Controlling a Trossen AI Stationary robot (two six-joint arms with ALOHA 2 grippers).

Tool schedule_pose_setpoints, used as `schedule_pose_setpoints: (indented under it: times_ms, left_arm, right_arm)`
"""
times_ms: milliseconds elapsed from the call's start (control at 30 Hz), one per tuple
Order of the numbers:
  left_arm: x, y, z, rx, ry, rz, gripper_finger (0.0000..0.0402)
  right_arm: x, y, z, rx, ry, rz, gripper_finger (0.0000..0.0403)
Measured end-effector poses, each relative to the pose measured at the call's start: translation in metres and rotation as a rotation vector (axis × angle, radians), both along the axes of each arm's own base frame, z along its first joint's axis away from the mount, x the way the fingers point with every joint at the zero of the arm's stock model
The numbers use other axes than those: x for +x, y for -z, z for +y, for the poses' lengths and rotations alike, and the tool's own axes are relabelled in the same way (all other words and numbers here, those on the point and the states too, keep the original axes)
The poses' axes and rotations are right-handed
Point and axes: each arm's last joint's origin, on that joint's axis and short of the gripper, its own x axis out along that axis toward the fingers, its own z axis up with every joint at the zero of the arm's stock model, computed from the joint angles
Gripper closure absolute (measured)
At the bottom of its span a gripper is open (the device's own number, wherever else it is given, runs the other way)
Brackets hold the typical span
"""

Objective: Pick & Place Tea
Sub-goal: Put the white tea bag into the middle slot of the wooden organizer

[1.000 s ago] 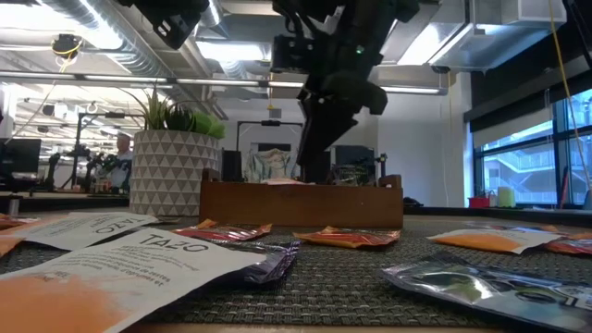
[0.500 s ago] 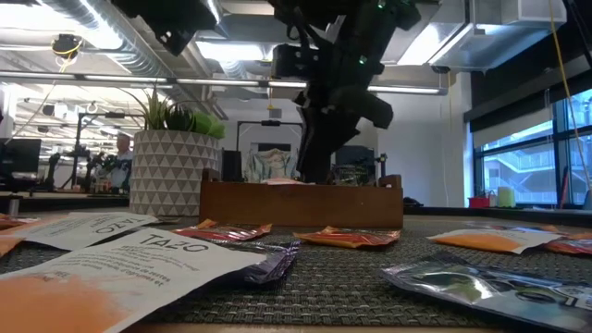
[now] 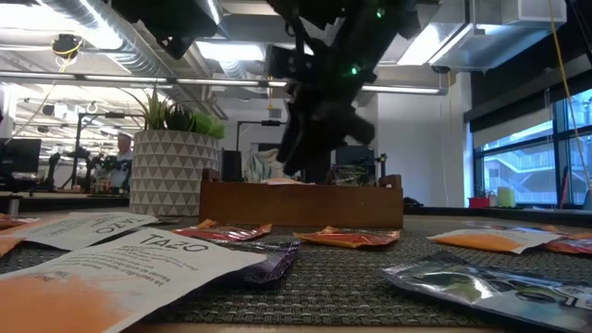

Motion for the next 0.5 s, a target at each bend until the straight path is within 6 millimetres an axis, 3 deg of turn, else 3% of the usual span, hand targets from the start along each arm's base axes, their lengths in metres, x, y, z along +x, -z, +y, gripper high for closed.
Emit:
schedule_pose_setpoints:
  times_ms: [233,500]
  left_arm:
    - [0.0,0.0,0.0,0.0,0.0,0.0,0.0392]
    - [0.0,0.0,0.0,0.0,0.0,-0.001,0.0394]
  right_arm:
    - [0.0,0.006,0.01,0.036,-0.048,-0.003,0.0218]
    - [0.002,0.016,0.009,0.032,0.001,-0.001,0.0232]
